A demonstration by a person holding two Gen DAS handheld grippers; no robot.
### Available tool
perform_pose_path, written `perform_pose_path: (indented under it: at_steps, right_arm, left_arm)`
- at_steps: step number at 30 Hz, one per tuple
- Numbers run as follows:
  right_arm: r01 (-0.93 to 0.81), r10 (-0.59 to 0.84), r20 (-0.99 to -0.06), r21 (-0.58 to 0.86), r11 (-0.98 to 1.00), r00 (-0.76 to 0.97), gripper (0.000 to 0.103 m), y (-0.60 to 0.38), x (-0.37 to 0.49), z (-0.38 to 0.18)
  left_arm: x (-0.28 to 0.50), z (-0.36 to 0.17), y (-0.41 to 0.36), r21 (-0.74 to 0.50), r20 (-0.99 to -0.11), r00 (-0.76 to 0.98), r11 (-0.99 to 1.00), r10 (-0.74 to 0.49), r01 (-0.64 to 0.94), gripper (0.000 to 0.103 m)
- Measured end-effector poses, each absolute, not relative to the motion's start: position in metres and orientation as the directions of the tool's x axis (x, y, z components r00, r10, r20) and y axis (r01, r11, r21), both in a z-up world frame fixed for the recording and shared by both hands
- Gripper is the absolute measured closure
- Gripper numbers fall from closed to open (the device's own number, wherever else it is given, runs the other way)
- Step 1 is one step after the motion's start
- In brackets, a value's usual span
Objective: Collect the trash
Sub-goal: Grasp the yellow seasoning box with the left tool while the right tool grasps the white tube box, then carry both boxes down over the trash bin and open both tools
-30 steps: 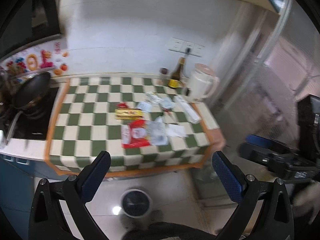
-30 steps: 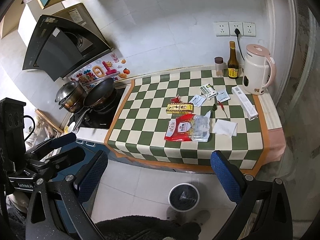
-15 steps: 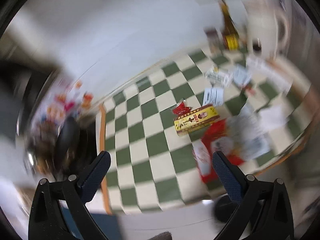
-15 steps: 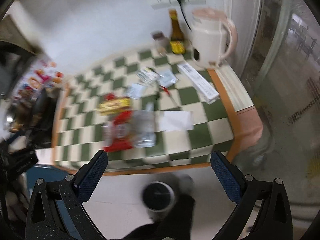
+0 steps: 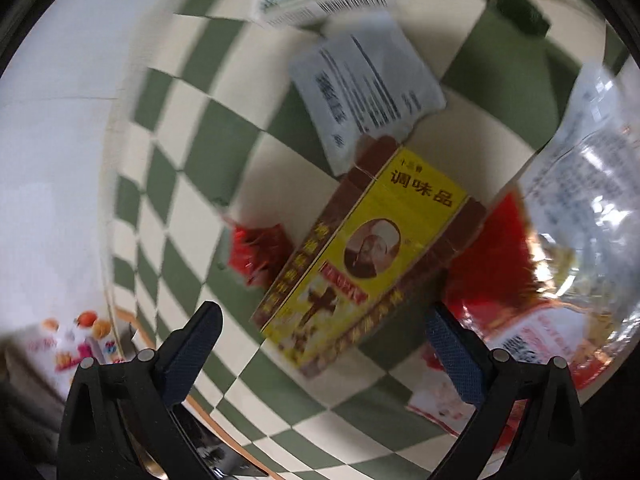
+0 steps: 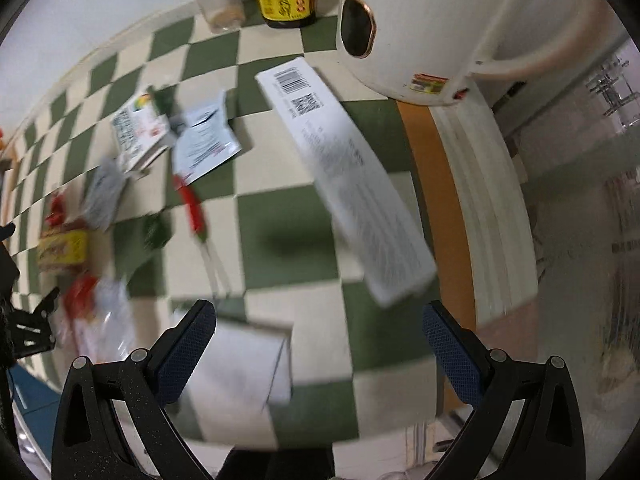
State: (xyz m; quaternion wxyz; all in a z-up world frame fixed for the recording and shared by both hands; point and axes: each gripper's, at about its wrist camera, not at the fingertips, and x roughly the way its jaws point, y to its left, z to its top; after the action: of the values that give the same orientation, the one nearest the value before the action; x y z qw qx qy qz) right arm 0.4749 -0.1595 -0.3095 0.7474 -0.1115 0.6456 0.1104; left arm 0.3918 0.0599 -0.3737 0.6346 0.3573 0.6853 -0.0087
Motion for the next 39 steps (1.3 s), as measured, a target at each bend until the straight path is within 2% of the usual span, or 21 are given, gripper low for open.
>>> perform_pose_path:
  at_steps: [5, 7, 8, 9, 10, 11, 13, 15, 17, 20, 23, 25, 27, 28, 29, 30, 31, 32, 35, 38, 39]
  right_arm:
    - [-0.324, -0.050, -0.978, -0.115, 0.939, 0.201, 0.000, -0.148, 0.512, -0.335]
    - [-0.317, -0.079, -0.974, -0.144, 0.937, 0.210, 0.000, -0.143, 0.527, -0.349]
    - [-0.312, -0.087, -0.974, -0.151, 0.938, 0.211, 0.000, -0.141, 0.535, -0.357]
    - [-0.308, -0.090, -0.974, -0.153, 0.939, 0.209, 0.000, -0.140, 0.540, -0.363]
    - [-0.304, -0.094, -0.978, -0.149, 0.941, 0.188, 0.001, -0.139, 0.546, -0.372]
    - [-0.286, -0.061, -0.979, -0.117, 0.951, 0.195, 0.004, -0.141, 0.549, -0.372]
    - [-0.279, -0.021, -0.982, -0.073, 0.957, 0.187, 0.019, -0.140, 0.552, -0.372]
    - [-0.293, 0.011, -0.984, -0.041, 0.955, 0.175, 0.044, -0.136, 0.550, -0.370]
    - [-0.314, 0.054, -0.989, 0.009, 0.949, 0.136, 0.050, -0.132, 0.545, -0.371]
    - [-0.320, 0.112, -0.989, 0.078, 0.944, 0.092, 0.050, -0.133, 0.539, -0.377]
    - [-0.344, 0.081, -0.991, 0.041, 0.938, 0.102, 0.049, -0.129, 0.542, -0.384]
    - [-0.341, 0.079, -0.991, 0.038, 0.939, 0.109, 0.040, -0.123, 0.544, -0.387]
    - [-0.349, 0.049, -0.991, 0.003, 0.937, 0.123, 0.040, -0.115, 0.547, -0.383]
    - [-0.358, 0.039, -0.990, -0.011, 0.934, 0.133, 0.043, -0.111, 0.551, -0.384]
    - [-0.363, 0.046, -0.989, -0.008, 0.932, 0.141, 0.052, -0.105, 0.556, -0.378]
    - [-0.361, 0.067, -0.989, 0.015, 0.933, 0.131, 0.052, -0.104, 0.558, -0.378]
    - [-0.352, 0.087, -0.989, 0.040, 0.935, 0.119, 0.052, -0.105, 0.560, -0.376]
    - [-0.343, 0.105, -0.987, 0.058, 0.937, 0.118, 0.053, -0.106, 0.563, -0.374]
    - [-0.331, 0.142, -0.979, 0.088, 0.940, 0.143, 0.053, -0.108, 0.553, -0.368]
    - [-0.326, 0.177, -0.976, 0.126, 0.937, 0.129, 0.053, -0.110, 0.553, -0.363]
    - [-0.328, 0.186, -0.975, 0.137, 0.935, 0.124, 0.053, -0.110, 0.556, -0.364]
  left_arm:
    - [0.404, -0.367, 0.063, 0.352, -0.915, 0.004, 0.794, 0.403, 0.497, 0.000]
    - [0.406, -0.363, 0.062, 0.336, -0.925, 0.011, 0.804, 0.380, 0.491, 0.003]
    - [0.406, -0.358, 0.060, 0.311, -0.935, 0.002, 0.819, 0.354, 0.483, 0.007]
    - [0.406, -0.355, 0.060, 0.277, -0.947, -0.013, 0.837, 0.321, 0.472, 0.024]
    - [0.409, -0.351, 0.059, 0.250, -0.956, -0.025, 0.856, 0.293, 0.453, 0.031]
    - [0.409, -0.347, 0.059, 0.269, -0.953, -0.010, 0.863, 0.302, 0.428, 0.032]
    - [0.410, -0.341, 0.058, 0.274, -0.955, -0.002, 0.880, 0.298, 0.387, 0.033]
    - [0.409, -0.335, 0.058, 0.275, -0.957, 0.008, 0.897, 0.290, 0.346, 0.033]
    - [0.409, -0.330, 0.070, 0.269, -0.960, 0.009, 0.914, 0.280, 0.304, 0.033]
    - [0.410, -0.327, 0.081, 0.267, -0.962, 0.001, 0.936, 0.274, 0.230, 0.034]
    - [0.413, -0.321, 0.086, 0.273, -0.961, 0.008, 0.936, 0.278, 0.223, 0.031]
    - [0.405, -0.314, 0.087, 0.253, -0.966, 0.009, 0.945, 0.257, 0.206, 0.033]
    - [0.405, -0.310, 0.089, 0.252, -0.967, 0.015, 0.949, 0.254, 0.190, 0.036]
    - [0.404, -0.304, 0.089, 0.255, -0.967, 0.027, 0.950, 0.254, 0.178, 0.039]
    - [0.402, -0.302, 0.089, 0.258, -0.966, 0.037, 0.952, 0.255, 0.167, 0.042]
    - [0.398, -0.298, 0.088, 0.256, -0.966, 0.055, 0.955, 0.251, 0.148, 0.064]
    - [0.395, -0.295, 0.084, 0.255, -0.966, 0.069, 0.958, 0.248, 0.130, 0.079]
    - [0.394, -0.287, 0.085, 0.250, -0.967, 0.074, 0.963, 0.243, 0.103, 0.086]
    - [0.389, -0.275, 0.089, 0.213, -0.975, 0.066, 0.976, 0.210, 0.044, 0.087]
    - [0.385, -0.272, 0.104, 0.128, -0.990, 0.050, 0.991, 0.129, -0.027, 0.082]
    - [0.384, -0.275, 0.112, 0.101, -0.994, 0.033, 0.994, 0.102, -0.052, 0.068]
